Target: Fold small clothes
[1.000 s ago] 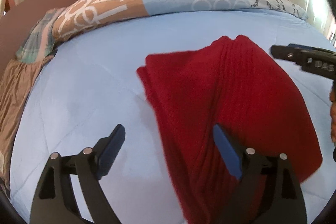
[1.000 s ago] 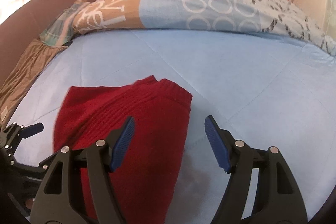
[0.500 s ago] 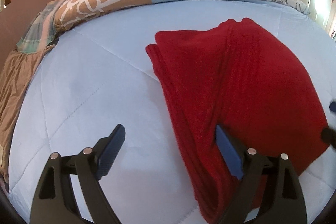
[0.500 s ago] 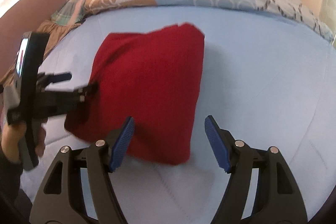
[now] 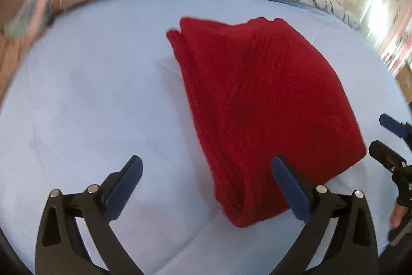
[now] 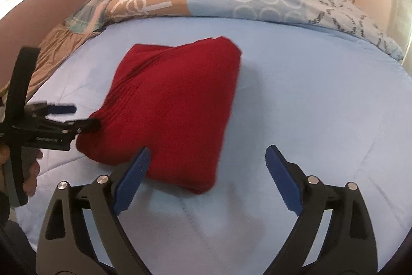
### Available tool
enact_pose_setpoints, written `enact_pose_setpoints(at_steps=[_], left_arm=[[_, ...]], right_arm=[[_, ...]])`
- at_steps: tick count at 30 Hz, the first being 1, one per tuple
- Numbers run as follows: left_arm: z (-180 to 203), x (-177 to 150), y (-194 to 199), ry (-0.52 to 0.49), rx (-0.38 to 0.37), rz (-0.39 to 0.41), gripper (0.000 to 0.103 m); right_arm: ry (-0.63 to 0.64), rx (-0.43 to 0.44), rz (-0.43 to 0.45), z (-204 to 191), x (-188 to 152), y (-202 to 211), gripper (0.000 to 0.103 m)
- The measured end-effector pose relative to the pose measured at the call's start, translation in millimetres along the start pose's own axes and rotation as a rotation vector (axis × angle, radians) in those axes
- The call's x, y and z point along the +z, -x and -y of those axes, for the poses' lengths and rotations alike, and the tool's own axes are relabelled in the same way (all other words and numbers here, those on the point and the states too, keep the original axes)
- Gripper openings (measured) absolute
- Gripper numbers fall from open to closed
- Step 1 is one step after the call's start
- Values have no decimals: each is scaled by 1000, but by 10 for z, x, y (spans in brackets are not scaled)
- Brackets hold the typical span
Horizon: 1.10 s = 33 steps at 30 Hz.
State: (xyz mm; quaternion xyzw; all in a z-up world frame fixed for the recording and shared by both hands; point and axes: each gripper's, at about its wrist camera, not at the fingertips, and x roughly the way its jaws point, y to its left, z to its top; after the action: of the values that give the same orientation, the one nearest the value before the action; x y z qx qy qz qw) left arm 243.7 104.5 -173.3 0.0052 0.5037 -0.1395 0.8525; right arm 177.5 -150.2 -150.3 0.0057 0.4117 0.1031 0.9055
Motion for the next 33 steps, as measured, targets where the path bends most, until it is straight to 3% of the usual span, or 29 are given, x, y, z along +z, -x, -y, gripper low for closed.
enact_pose_setpoints(at_steps=[4, 18, 25, 28, 33], left_arm=[[-46, -34, -155, 94, -110, -48, 101], [183, 138, -439, 78, -217, -82, 101], [334, 175, -497, -12, -162, -56, 100], [326, 169, -516, -12, -157, -55, 100], [369, 177, -512, -19, -136, -57, 100]], right_arm=[[-17, -9, -15, 67, -20, 7, 91], [-61, 2, -36, 190, 75, -142, 91], [-111, 37, -32, 363, 256, -320, 91], [-191, 126, -25, 472, 447, -492, 92], [-207, 179, -95, 476, 696, -863, 92]])
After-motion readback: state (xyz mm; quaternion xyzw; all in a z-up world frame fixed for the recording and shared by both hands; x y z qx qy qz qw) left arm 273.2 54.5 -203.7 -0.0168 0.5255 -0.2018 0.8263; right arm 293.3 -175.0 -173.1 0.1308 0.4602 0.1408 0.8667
